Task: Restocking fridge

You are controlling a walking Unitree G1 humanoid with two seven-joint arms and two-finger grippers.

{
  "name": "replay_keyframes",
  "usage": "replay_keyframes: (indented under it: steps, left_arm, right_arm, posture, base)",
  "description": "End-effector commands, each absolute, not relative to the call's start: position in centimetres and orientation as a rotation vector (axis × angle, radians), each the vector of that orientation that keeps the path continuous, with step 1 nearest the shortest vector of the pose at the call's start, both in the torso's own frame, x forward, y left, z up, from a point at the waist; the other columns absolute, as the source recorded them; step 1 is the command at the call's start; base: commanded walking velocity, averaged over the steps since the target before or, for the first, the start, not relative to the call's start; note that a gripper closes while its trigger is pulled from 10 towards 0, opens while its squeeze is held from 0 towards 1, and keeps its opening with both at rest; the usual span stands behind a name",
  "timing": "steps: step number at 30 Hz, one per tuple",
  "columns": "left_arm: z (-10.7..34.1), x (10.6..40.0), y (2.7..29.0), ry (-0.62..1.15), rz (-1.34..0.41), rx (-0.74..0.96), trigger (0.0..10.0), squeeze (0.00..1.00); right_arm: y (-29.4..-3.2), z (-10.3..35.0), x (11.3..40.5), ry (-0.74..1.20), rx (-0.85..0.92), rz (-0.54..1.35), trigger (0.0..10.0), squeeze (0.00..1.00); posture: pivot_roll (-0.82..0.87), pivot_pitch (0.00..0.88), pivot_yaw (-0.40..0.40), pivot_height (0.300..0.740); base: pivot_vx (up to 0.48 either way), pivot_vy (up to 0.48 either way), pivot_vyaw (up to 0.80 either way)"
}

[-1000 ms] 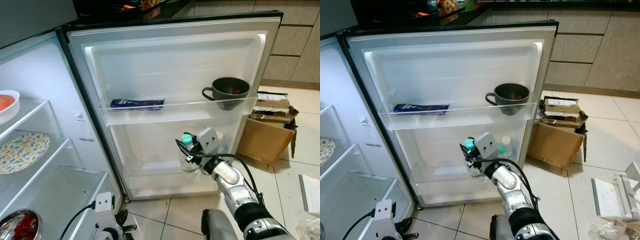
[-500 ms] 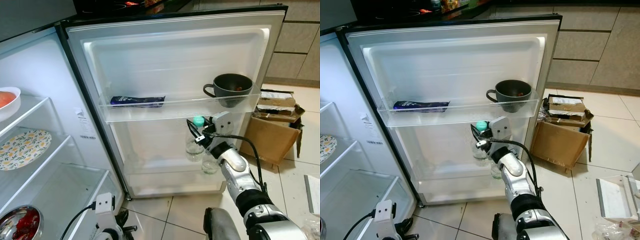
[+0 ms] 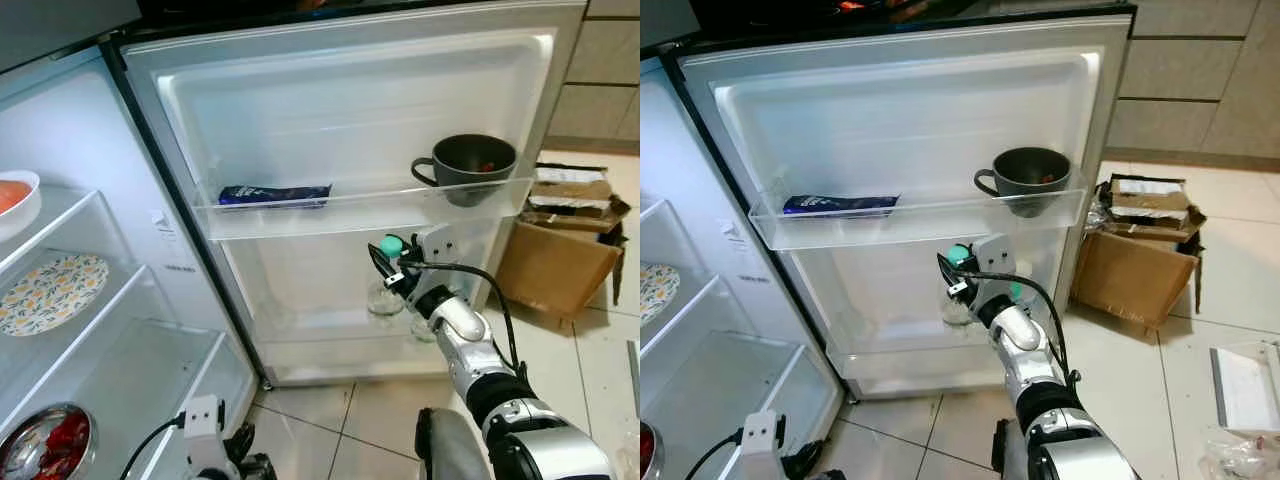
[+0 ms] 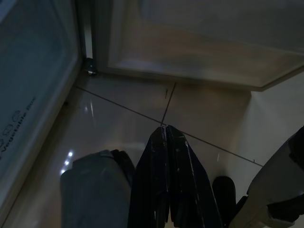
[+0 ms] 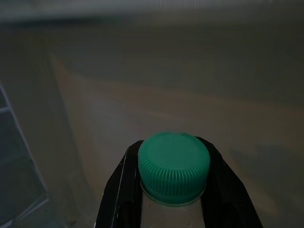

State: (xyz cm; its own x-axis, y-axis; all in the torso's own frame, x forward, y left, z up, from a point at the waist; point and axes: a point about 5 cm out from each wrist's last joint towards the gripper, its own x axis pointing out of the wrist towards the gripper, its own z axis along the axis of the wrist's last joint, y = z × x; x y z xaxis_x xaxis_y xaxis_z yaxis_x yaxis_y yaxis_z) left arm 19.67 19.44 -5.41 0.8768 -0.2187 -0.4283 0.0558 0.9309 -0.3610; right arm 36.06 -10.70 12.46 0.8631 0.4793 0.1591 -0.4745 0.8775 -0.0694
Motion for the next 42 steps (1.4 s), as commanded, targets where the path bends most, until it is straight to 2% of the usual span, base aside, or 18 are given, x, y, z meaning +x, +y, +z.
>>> replay_keyframes:
  steps: [1, 6, 16, 23, 30, 31, 32, 42]
  left_arm:
    - [-5.0, 19.6, 20.5, 0.449, -0.135, -0.328, 10.0, 0.00]
    - [-3.9, 20.8, 20.6, 0.373, -0.155, -0.321, 10.0, 0.00]
    - [-1.8, 23.0, 19.9, 0.251, -0.215, -0.314, 10.0, 0.00]
    - [-1.7, 23.0, 19.6, 0.248, -0.230, -0.314, 10.0, 0.00]
    - [-1.7, 22.9, 19.3, 0.251, -0.236, -0.318, 10.0, 0.00]
    - [-1.7, 22.9, 19.2, 0.252, -0.238, -0.320, 10.0, 0.00]
    - [-1.7, 22.9, 19.1, 0.253, -0.241, -0.321, 10.0, 0.00]
    - [-1.5, 23.5, 18.7, 0.252, -0.250, -0.325, 10.0, 0.00]
  right_arm:
    - [-10.3, 12.7, 36.3, -0.166, -0.017, 0.501, 10.0, 0.00]
    - [-10.2, 12.0, 36.4, -0.102, -0.038, 0.501, 10.0, 0.00]
    - [-11.2, 9.8, 36.2, 0.054, -0.081, 0.433, 10.0, 0.00]
    - [-11.8, 8.4, 35.7, 0.126, -0.106, 0.393, 10.0, 0.00]
    - [-12.0, 8.5, 35.7, 0.112, -0.094, 0.397, 10.0, 0.00]
    - [-12.1, 8.6, 35.7, 0.106, -0.084, 0.401, 10.0, 0.14]
    - [-12.1, 8.7, 35.7, 0.102, -0.077, 0.404, 10.0, 1.00]
    - [-11.3, 10.8, 36.3, -0.019, -0.044, 0.486, 10.0, 1.00]
  posture:
    - [0.03, 0.161, 0.095, 0.440]
    - [0.05, 0.193, 0.106, 0.440]
    - [0.06, 0.205, 0.106, 0.440]
    - [0.06, 0.195, 0.105, 0.440]
    - [0.05, 0.189, 0.104, 0.440]
    - [0.05, 0.186, 0.105, 0.440]
    - [0.05, 0.186, 0.105, 0.440]
    - [0.03, 0.167, 0.107, 0.440]
  base:
    - [0.000, 0.000, 0.00]
    - [0.000, 0.000, 0.00]
    - [0.000, 0.000, 0.00]
    - [0.000, 0.000, 0.00]
    - [0.000, 0.000, 0.00]
    - [0.000, 0.000, 0.00]
    - [0.000, 0.000, 0.00]
    - [0.000, 0.000, 0.00]
